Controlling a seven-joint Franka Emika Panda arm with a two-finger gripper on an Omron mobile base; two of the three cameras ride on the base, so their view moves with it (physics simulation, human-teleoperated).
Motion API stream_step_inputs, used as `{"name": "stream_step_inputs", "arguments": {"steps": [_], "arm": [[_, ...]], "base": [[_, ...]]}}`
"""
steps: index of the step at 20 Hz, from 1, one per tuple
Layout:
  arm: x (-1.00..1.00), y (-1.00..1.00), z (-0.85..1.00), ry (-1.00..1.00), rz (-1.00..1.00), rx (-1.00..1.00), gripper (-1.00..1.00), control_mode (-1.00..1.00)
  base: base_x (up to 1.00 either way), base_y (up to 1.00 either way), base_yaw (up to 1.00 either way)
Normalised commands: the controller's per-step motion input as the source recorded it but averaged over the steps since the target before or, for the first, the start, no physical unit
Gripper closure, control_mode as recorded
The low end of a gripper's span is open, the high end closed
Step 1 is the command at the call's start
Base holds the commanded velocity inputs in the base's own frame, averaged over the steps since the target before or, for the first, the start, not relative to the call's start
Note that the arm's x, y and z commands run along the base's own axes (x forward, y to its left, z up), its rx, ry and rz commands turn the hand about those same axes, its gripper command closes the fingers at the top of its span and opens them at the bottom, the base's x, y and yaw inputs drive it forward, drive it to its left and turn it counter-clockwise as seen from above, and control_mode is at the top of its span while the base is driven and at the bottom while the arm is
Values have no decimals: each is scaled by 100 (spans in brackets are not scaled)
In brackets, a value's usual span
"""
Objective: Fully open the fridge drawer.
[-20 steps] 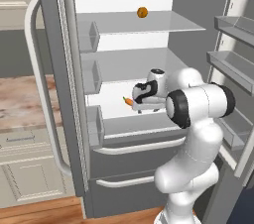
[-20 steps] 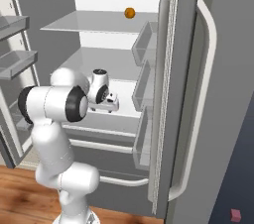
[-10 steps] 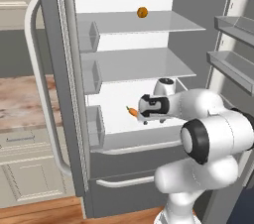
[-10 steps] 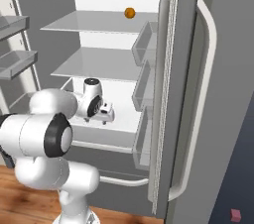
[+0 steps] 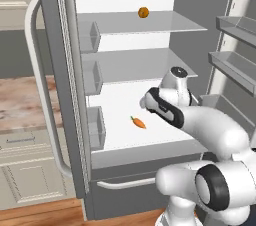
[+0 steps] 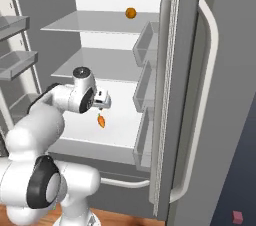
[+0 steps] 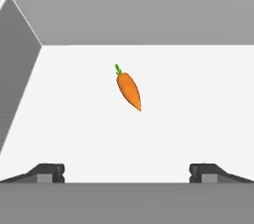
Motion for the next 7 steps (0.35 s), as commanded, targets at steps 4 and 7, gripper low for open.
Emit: {"name": "stream_step_inputs", "arguments": {"steps": [4,7], "arm": [[-76,0,99,-22,0,0,-100,-100],[-83,0,95,-26,0,0,-100,-100]], "base": [[0,0,0],[0,0,0]]}}
